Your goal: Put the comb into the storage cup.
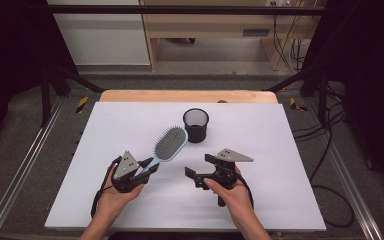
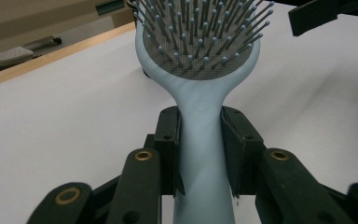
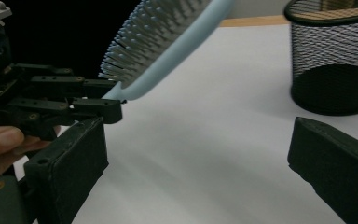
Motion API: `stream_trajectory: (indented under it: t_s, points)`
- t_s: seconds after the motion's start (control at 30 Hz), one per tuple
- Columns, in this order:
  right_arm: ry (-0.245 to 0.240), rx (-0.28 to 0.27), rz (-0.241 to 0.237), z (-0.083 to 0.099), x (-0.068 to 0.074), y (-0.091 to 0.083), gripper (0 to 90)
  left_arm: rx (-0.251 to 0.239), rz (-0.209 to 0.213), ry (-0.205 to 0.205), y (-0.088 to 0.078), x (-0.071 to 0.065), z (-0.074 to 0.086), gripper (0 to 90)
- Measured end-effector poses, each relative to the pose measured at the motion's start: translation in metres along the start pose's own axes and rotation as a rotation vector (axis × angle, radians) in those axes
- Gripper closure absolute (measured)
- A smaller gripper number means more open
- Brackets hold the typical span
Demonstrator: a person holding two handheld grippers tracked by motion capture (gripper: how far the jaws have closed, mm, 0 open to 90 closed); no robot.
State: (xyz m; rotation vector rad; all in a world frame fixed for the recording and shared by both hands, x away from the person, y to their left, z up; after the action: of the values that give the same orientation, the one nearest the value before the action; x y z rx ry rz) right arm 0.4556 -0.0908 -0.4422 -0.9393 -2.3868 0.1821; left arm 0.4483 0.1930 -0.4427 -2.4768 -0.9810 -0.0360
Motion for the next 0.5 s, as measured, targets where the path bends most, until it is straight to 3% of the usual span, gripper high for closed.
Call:
stream_trajectory:
  t_s: [0.23, 0.5]
  points:
    - [0.021, -0.008, -0.059, -0.009, 0.015, 0.019, 4.7, -0.005, 0.011, 0.01, 0.002, -0.004, -0.001, 69.0]
    - [0.058, -0.018, -0.088, -0.014, 0.017, 0.026, 4.1, -0.009, 0.01, 0.016, 0.004, -0.008, -0.001, 69.0]
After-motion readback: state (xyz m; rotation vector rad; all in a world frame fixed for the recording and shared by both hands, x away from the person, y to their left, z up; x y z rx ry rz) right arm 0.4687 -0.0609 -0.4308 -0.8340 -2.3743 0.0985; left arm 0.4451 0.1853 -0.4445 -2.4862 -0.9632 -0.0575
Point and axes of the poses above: each handheld gripper's, and its own axes: y roughly forward along the jaws, z roughly out of its underside, x roughly to its left, the point moved 1 cm from there along y, roughly forward along the jaws, and after that the axes turned 7 degrees about y, right-handed, at the moved point
